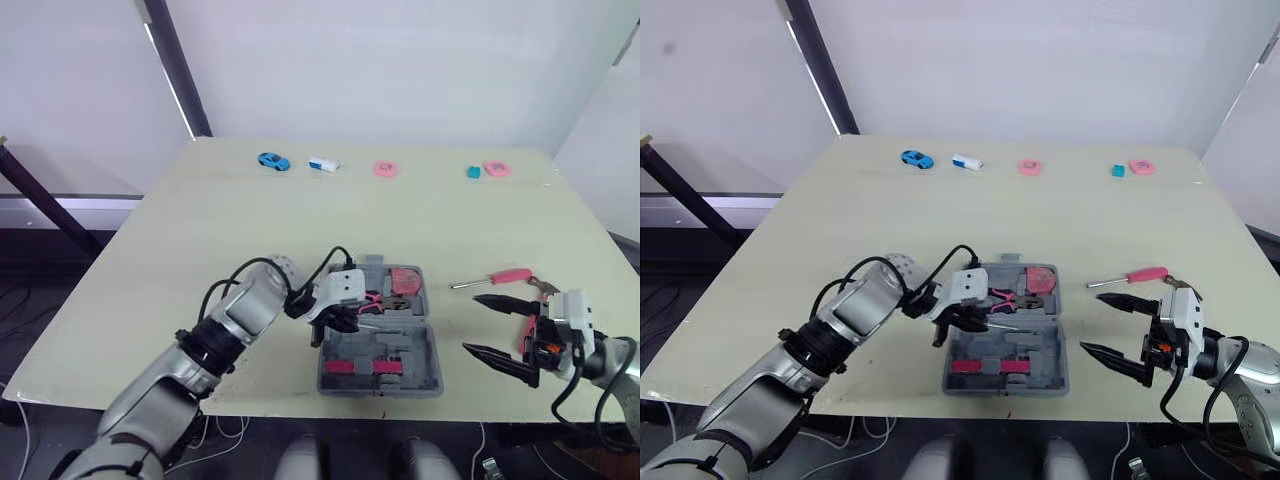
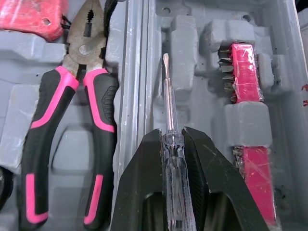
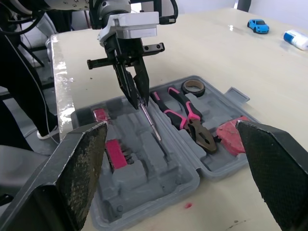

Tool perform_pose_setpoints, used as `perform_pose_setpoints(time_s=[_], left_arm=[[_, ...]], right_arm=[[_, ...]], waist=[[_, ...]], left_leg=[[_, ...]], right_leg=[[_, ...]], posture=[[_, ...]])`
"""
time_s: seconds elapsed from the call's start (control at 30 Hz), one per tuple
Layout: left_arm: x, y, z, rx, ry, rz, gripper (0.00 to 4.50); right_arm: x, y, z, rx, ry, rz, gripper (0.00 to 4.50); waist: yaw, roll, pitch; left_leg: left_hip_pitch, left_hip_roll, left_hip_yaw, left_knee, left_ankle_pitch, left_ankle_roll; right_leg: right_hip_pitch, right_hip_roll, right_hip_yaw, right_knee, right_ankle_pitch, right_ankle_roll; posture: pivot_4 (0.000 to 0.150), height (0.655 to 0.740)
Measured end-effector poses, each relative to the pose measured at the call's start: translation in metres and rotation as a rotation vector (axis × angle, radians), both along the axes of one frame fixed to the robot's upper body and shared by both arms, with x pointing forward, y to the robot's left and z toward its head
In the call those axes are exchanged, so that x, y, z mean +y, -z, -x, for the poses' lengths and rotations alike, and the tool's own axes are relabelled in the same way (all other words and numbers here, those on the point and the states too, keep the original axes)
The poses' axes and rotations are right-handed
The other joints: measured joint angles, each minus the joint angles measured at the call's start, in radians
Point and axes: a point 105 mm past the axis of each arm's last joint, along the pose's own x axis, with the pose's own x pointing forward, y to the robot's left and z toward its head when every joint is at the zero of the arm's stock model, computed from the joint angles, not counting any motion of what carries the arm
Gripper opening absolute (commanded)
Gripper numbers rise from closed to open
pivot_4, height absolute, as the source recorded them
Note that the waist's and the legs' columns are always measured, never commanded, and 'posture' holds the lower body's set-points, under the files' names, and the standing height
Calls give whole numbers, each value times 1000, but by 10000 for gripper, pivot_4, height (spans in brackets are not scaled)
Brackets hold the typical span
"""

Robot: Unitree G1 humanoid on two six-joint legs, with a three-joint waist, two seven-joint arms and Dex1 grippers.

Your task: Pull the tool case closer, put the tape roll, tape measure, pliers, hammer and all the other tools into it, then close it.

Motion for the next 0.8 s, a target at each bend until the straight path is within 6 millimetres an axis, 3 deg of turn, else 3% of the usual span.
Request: perform_pose_setpoints(time_s=[0.8], left_arm=[[-21,10,-3,22,36,-20,1078]], right_arm=[[1,5,0,-16,17,9,45000]], waist=[[0,0,0]], left_leg=[[0,0,0,0,0,0]], right_leg=[[0,0,0,0,0,0]], posture=[[1500,7400]])
